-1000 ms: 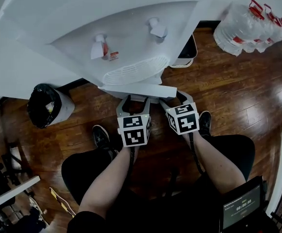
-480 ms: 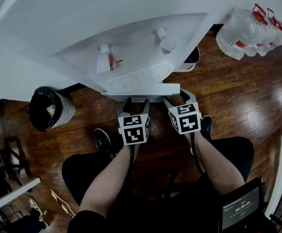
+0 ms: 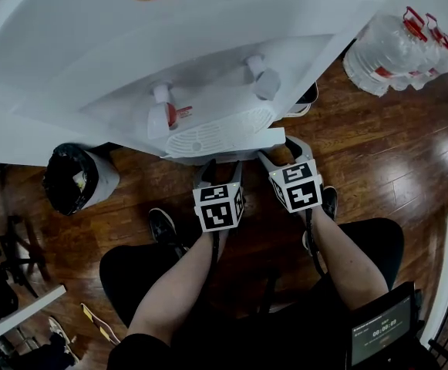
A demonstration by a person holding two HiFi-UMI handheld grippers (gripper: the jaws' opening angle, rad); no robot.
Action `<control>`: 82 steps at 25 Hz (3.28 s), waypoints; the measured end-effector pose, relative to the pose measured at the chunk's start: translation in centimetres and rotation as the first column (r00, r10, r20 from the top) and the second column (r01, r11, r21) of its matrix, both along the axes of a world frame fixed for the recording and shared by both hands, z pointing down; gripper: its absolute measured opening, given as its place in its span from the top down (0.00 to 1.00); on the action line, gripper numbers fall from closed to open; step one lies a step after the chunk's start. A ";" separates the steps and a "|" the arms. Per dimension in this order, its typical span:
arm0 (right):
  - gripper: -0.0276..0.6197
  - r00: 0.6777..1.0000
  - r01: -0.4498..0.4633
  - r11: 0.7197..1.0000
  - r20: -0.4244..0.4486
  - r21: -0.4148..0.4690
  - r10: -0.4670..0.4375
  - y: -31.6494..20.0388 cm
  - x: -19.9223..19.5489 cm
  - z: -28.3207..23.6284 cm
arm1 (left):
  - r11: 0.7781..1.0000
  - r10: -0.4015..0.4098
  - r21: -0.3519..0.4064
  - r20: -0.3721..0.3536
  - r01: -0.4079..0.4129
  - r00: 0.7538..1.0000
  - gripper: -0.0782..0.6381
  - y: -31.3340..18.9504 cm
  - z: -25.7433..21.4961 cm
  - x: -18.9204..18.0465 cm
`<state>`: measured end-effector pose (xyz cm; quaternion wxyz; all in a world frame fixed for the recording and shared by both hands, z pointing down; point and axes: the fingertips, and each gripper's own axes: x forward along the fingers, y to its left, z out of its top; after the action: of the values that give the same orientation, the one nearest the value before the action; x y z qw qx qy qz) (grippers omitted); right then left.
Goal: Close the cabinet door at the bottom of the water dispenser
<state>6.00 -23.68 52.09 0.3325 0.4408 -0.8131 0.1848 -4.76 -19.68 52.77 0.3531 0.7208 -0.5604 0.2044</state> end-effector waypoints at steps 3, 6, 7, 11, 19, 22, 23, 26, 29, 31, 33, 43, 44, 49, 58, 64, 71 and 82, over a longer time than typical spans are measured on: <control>0.51 0.999 0.019 1.000 -0.028 0.014 -0.019 -0.4 -0.1 -0.2 | 0.999 0.006 -0.035 0.010 -0.006 1.000 0.52 0.1 1.4 0.4; 0.51 0.998 0.039 0.998 -0.043 0.048 -0.037 -0.8 -0.5 -1.0 | 0.998 -0.045 -0.053 0.034 0.047 0.998 0.52 -0.5 2.4 -0.6; 0.51 0.998 0.045 0.997 -0.040 0.056 -0.042 -0.9 -0.6 -1.0 | 0.996 -0.069 -0.056 0.036 0.071 0.997 0.52 -0.8 2.6 -1.1; 0.50 0.997 0.038 0.997 -0.065 -0.064 -0.042 0.1 -0.2 2.7 | 0.990 -0.123 -0.067 0.035 0.125 0.992 0.54 -1.3 2.9 -2.0; 0.52 0.994 0.041 0.993 -0.095 -0.113 -0.052 -1.0 -0.9 4.3 | 0.989 -0.125 -0.078 0.040 0.127 0.991 0.54 -1.4 2.9 -1.8; 0.52 0.993 0.049 0.993 -0.103 -0.104 -0.060 -1.1 -0.9 4.2 | 0.988 -0.126 -0.082 0.038 0.129 0.991 0.56 -1.5 2.9 -1.8; 0.53 0.992 0.054 0.994 -0.107 -0.094 -0.064 -1.3 -0.9 4.1 | 0.989 -0.117 -0.082 0.042 0.121 0.992 0.56 -1.6 3.0 -1.7; 0.54 0.992 0.062 0.995 -0.106 -0.081 -0.070 -1.5 -0.9 3.9 | 0.991 -0.093 -0.088 0.056 0.097 0.994 0.57 -1.6 3.3 -1.5; 0.54 0.993 0.058 0.995 -0.102 -0.081 -0.066 -1.8 -0.9 3.9 | 0.990 -0.103 -0.088 0.056 0.107 0.993 0.57 -1.8 3.3 -1.5; 0.54 0.993 0.056 0.996 -0.103 -0.074 -0.064 -2.1 -0.9 3.8 | 0.991 -0.102 -0.081 0.059 0.106 0.993 0.57 -2.1 3.3 -1.5; 0.54 0.993 0.053 0.996 -0.102 -0.069 -0.060 -2.2 -0.9 3.8 | 0.992 -0.098 -0.077 0.062 0.103 0.993 0.57 -2.2 3.3 -1.5; 0.54 0.995 0.031 0.998 -0.097 -0.057 -0.036 -2.7 -1.1 3.9 | 0.991 -0.103 -0.085 0.058 0.108 0.993 0.57 -2.3 3.2 -1.5; 0.54 0.995 0.030 0.998 -0.097 -0.056 -0.035 -2.8 -1.1 3.8 | 0.991 -0.103 -0.085 0.056 0.108 0.993 0.57 -2.4 3.2 -1.5; 0.54 0.995 0.023 0.998 -0.098 -0.050 -0.028 -3.1 -1.1 3.8 | 0.991 -0.105 -0.080 0.053 0.109 0.993 0.57 -2.6 3.2 -1.5; 0.54 0.995 0.006 0.999 -0.097 -0.041 -0.010 -3.6 -1.1 3.9 | 0.991 -0.109 -0.079 0.055 0.113 0.993 0.58 -2.8 3.2 -1.6; 0.56 0.996 -0.027 0.999 -0.082 -0.027 0.024 -4.1 -1.2 3.8 | 0.990 -0.122 -0.070 0.058 0.126 0.991 0.58 -3.0 3.3 -1.9; 0.56 0.996 -0.027 0.999 -0.085 -0.033 0.024 -4.0 -1.2 3.8 | 0.992 -0.106 -0.063 0.054 0.109 0.993 0.58 -3.0 3.1 -1.5; 0.71 0.994 -0.106 0.991 -0.024 -0.078 0.104 -3.3 -0.5 2.8 | 0.995 -0.048 -0.088 0.010 0.049 0.999 0.62 -1.1 0.1 -0.8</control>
<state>5.54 -26.98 54.90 0.3473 0.4712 -0.7776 0.2295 -5.58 -20.80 52.85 0.3873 0.6898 -0.5695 0.2230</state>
